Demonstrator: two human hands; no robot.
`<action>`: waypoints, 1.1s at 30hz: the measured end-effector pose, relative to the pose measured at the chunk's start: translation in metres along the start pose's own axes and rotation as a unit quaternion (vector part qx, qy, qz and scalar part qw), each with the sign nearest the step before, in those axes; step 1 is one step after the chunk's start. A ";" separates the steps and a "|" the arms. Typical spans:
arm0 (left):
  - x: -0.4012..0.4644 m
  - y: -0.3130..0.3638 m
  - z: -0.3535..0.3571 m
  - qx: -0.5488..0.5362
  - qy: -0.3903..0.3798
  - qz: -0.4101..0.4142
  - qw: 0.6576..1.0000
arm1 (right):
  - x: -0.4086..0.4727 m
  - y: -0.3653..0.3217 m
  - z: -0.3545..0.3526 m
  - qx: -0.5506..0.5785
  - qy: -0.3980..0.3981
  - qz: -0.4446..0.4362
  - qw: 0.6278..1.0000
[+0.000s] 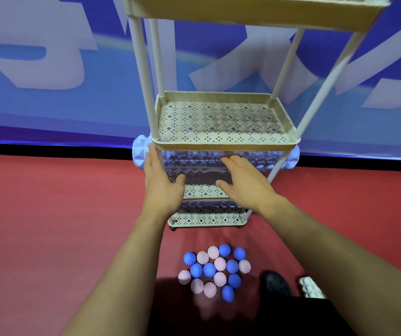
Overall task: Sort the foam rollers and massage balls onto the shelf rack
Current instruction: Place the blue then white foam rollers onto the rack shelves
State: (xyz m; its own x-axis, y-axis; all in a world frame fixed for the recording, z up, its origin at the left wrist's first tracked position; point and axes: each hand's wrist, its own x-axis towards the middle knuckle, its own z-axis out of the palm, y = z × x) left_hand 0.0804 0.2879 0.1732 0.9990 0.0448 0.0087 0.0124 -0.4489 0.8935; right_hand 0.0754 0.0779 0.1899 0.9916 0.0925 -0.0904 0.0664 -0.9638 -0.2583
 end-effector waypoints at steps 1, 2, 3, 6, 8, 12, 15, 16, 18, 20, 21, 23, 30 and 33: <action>-0.004 0.002 0.001 0.017 -0.002 -0.015 1.000 | -0.011 0.000 -0.002 0.034 -0.005 0.009 0.999; -0.007 0.004 0.002 0.035 -0.004 -0.035 0.999 | -0.022 0.000 -0.003 0.063 -0.006 0.022 0.998; -0.012 0.007 0.002 0.056 -0.006 -0.055 0.997 | -0.033 0.001 -0.004 0.082 -0.005 0.034 0.996; -0.023 0.013 0.004 0.101 -0.030 -0.091 0.990 | -0.064 0.005 -0.009 0.091 -0.017 0.053 0.994; -0.034 0.018 0.006 0.140 -0.062 -0.078 0.985 | -0.082 0.008 -0.013 0.099 -0.029 0.054 0.993; -0.058 0.032 0.016 0.184 -0.138 -0.012 0.973 | -0.101 0.023 -0.015 0.076 -0.045 0.038 0.995; -0.073 0.040 0.028 0.197 -0.165 0.023 0.966 | -0.109 0.040 -0.013 0.073 -0.044 0.039 0.996; -0.078 0.043 0.033 0.201 -0.167 0.036 0.965 | -0.112 0.046 -0.013 0.070 -0.042 0.039 0.996; -0.085 0.050 0.042 0.216 -0.171 0.063 0.959 | -0.116 0.056 -0.014 0.069 -0.040 0.042 0.996; -0.090 0.057 0.050 0.254 -0.181 0.111 0.944 | -0.118 0.068 -0.017 0.080 -0.050 0.046 0.994; -0.093 0.061 0.053 0.273 -0.184 0.139 0.934 | -0.119 0.076 -0.020 0.093 -0.053 0.048 0.993; -0.100 0.070 0.059 0.291 -0.181 0.181 0.922 | -0.124 0.094 -0.030 0.126 -0.049 0.059 0.989; -0.154 0.124 0.120 0.243 -0.229 0.204 0.920 | -0.170 0.197 -0.042 0.162 -0.029 0.179 0.970; -0.181 0.155 0.166 0.210 -0.256 0.231 0.915 | -0.227 0.251 0.003 0.166 -0.095 0.251 0.949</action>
State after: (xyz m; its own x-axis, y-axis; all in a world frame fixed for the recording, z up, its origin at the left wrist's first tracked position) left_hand -0.0916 0.0625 0.2357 0.7900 -0.6122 0.0333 -0.5078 -0.6229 0.5951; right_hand -0.1334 -0.1844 0.1424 0.8490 -0.2832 -0.4460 -0.4787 -0.7696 -0.4225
